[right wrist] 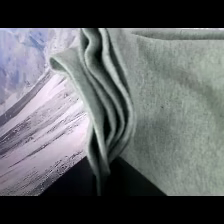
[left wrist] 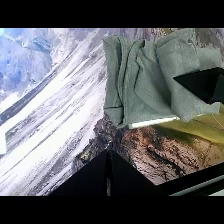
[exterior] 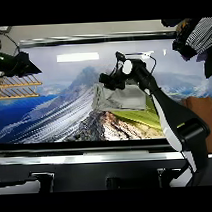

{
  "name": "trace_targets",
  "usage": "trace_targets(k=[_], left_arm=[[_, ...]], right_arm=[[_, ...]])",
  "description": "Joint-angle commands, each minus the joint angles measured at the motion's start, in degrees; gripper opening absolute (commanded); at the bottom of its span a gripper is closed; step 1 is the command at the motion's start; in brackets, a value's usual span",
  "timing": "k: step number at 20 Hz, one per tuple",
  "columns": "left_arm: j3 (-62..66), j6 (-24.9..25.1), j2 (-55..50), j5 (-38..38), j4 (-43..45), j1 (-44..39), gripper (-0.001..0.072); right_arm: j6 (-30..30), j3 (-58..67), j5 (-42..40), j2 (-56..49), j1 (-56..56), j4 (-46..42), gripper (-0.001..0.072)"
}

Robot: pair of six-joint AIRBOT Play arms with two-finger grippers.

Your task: Fold the clothes and pants, and hang the long-sleeved shirts on hangers.

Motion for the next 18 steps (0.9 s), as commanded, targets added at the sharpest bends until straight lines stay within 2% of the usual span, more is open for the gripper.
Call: trace_targets(k=[1,3,4,5,6,7,9,12,14,18], left_arm=[[-0.2,0.4,0.1,-0.1,0.1,0.1,0.0017],[-0.2,0.4,0.1,0.0,0.0,0.1,0.0018],[-0.2,0.4,0.1,0.0,0.0,0.1,0.0017],[-0.2,0.4,0.1,0.0,0.0,0.1,0.0017],[-0.2,0.4,0.1,0.0,0.0,0.1,0.0017],[-0.2,0.4,0.1,0.0,0.1,0.1,0.0017],[-0.2,0.4,0.1,0.0,0.0,0.1,0.0018],[-0.2,0.3,0.1,0.0,0.0,0.1,0.0017],[-0.2,0.4,0.1,0.0,0.1,0.1,0.0017],[-0.2,0.4,0.1,0.0,0.1,0.3,0.0017]], right_arm=[[0.5,0.0,0.5,-1.7,0.4,0.5,0.0042],[0.5,0.0,0.8,-1.7,0.4,1.0,0.0059],[0.5,0.0,0.9,-1.7,0.4,1.7,0.013],[0.5,0.0,1.0,-1.7,0.4,2.5,0.0248],[-0.2,0.0,1.1,-1.7,0.4,4.1,0.0314],[-1.7,0.0,1.1,-1.7,0.3,6.5,0.0322],[-5.3,0.0,1.6,-1.1,0.3,12.0,0.0391],[-8.1,0.3,4.7,3.1,-2.7,10.3,0.0391],[-10.2,0.3,9.1,6.6,-8.9,7.6,0.0486],[-19.5,-0.7,20.2,8.9,-26.4,8.0,0.05]])
